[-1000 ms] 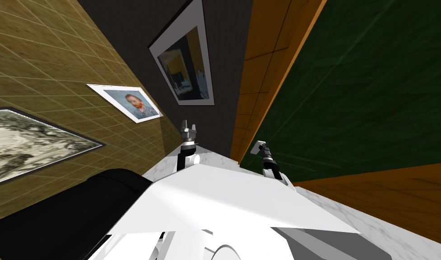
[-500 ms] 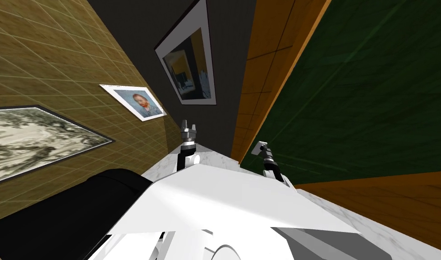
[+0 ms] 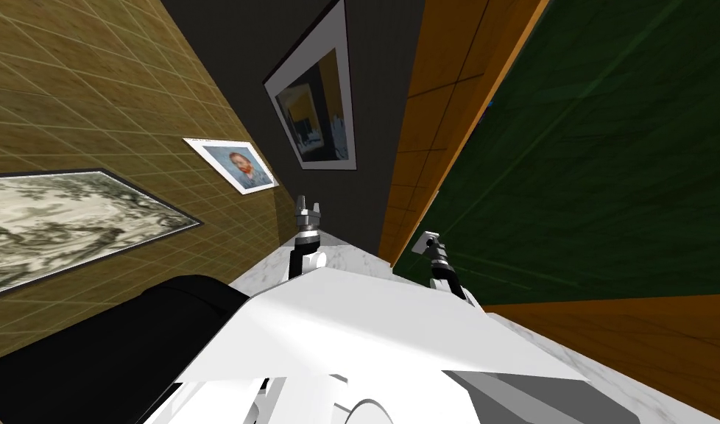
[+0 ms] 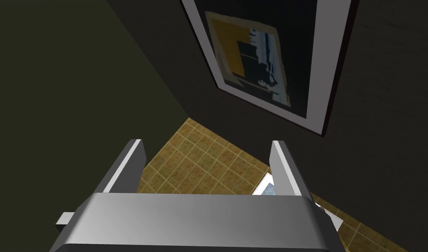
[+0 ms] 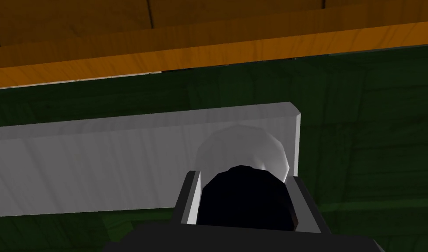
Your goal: Pull the door open
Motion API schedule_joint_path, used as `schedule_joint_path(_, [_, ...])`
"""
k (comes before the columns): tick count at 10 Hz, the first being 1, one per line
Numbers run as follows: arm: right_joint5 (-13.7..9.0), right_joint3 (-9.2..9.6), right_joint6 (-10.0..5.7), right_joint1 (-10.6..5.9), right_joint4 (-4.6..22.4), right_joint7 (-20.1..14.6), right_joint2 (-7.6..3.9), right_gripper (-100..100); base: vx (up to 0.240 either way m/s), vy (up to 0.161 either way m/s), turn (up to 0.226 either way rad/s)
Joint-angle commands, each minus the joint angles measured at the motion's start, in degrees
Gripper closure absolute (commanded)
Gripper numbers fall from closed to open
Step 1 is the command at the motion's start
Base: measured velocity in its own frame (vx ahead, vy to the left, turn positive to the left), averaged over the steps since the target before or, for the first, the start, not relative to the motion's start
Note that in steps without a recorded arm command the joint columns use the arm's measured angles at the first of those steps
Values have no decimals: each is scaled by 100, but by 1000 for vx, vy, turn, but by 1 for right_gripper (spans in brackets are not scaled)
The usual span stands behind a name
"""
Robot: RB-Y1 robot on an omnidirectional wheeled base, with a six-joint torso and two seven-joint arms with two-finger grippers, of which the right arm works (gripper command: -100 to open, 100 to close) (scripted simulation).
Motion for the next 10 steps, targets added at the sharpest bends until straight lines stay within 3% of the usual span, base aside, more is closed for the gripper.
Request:
schedule_joint_path(1, [-70,39,-10,19,-74,-181,13,100,-34,-15,39])
schedule_joint_path(3, [-354,80,3,123,-166,-551,-15,100,-41,-21,103])
schedule_joint_path(8, [-632,120,17,224,-256,-1136,-42,100,-33,-16,53])
schedule_joint_path(10, [-905,160,30,324,-344,-1507,-69,100,-42,-23,95])
